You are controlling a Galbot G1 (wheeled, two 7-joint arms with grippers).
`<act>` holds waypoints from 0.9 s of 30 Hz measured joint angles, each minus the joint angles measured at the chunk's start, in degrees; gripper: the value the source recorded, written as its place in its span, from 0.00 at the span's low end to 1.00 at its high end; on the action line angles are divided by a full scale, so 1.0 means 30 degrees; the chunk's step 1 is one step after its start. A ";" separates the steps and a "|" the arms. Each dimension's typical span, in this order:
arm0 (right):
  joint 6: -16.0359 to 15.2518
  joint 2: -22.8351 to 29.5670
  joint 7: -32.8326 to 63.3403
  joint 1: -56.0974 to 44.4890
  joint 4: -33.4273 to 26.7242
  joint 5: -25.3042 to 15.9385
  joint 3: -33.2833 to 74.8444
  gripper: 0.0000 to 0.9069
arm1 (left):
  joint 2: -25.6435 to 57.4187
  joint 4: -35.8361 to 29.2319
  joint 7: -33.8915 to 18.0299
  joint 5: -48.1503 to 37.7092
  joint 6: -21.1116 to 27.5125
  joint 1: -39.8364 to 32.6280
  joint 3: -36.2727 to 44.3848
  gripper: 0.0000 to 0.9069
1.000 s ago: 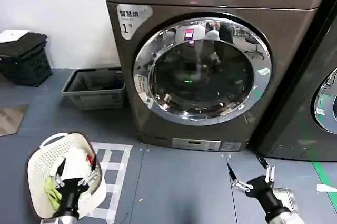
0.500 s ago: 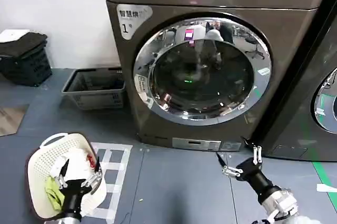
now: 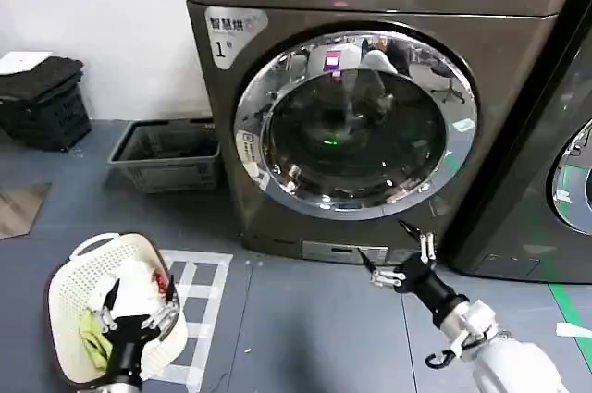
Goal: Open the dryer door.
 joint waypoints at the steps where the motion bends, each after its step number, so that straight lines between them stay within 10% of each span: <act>1: -0.0029 -0.0069 0.0021 0.0210 -0.0070 0.0117 -0.0154 1.00 | -0.0005 -0.0016 0.0003 0.0000 -0.0012 0.0002 0.0001 1.00; 27: 0.0240 -0.2058 0.0123 0.3687 -0.1220 0.1908 -0.3105 1.00 | -0.0069 -0.0062 0.0023 0.0156 -0.0020 0.0042 0.0062 1.00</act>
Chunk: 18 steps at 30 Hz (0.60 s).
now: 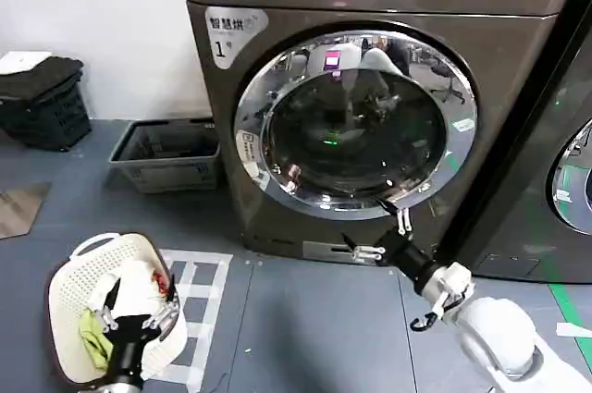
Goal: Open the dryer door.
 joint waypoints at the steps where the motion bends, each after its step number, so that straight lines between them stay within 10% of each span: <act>1: -0.0007 -0.0053 0.0065 0.0252 -0.0054 0.0107 -0.0168 1.00 | -0.0009 0.0000 0.0002 0.0015 0.0001 0.0003 0.0001 1.00; 18: -0.0558 0.0187 0.0806 0.5284 -0.1214 0.1501 -0.3863 1.00 | -0.0166 0.0010 0.0016 0.0215 -0.0013 0.0006 0.0020 1.00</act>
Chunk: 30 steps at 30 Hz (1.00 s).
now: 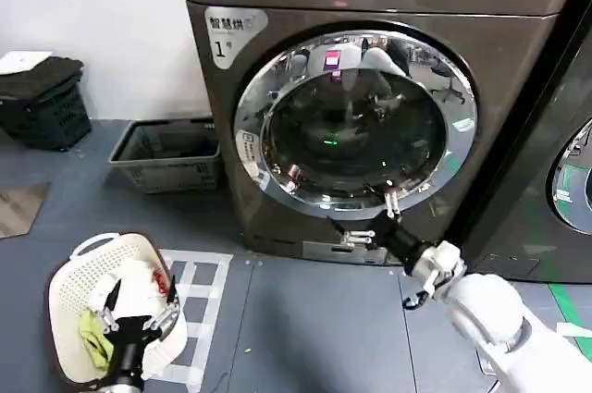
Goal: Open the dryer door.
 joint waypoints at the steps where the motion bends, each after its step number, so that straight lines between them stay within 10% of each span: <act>1: -0.0032 0.0026 0.0001 0.0227 -0.0047 0.0080 -0.0183 1.00 | -0.0005 0.0011 0.0002 0.0006 0.0000 -0.0007 0.0005 1.00; 30: -0.1208 0.1646 0.0914 0.5332 -0.1498 0.1860 -0.4346 1.00 | -0.0109 0.0069 0.0040 0.0116 -0.0001 -0.0086 0.0069 1.00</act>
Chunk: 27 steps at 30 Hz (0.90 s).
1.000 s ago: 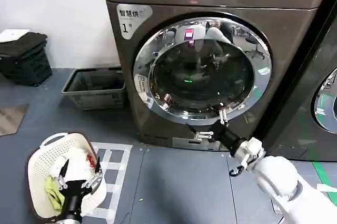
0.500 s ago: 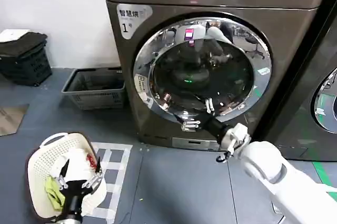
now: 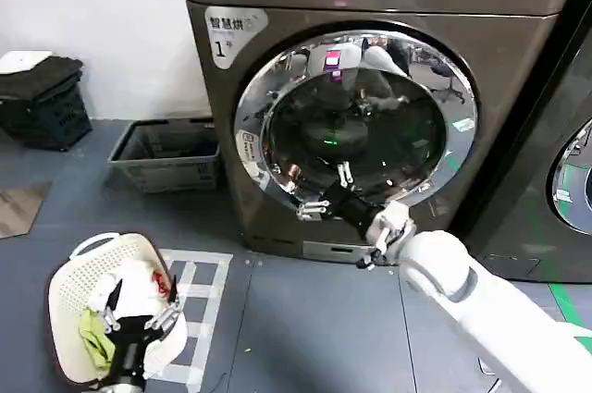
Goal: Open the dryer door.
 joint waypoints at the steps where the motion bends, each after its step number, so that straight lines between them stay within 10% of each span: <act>1: -0.0030 0.0035 0.0043 0.0089 -0.0035 0.0007 -0.0073 1.00 | 0.0000 0.0000 0.0001 0.0014 -0.0008 -0.0001 0.0003 1.00; 27: -0.0880 0.0896 0.1121 0.1525 -0.0597 0.0355 -0.1673 1.00 | -0.0010 0.0055 0.0002 0.0091 -0.0064 -0.0039 0.0112 1.00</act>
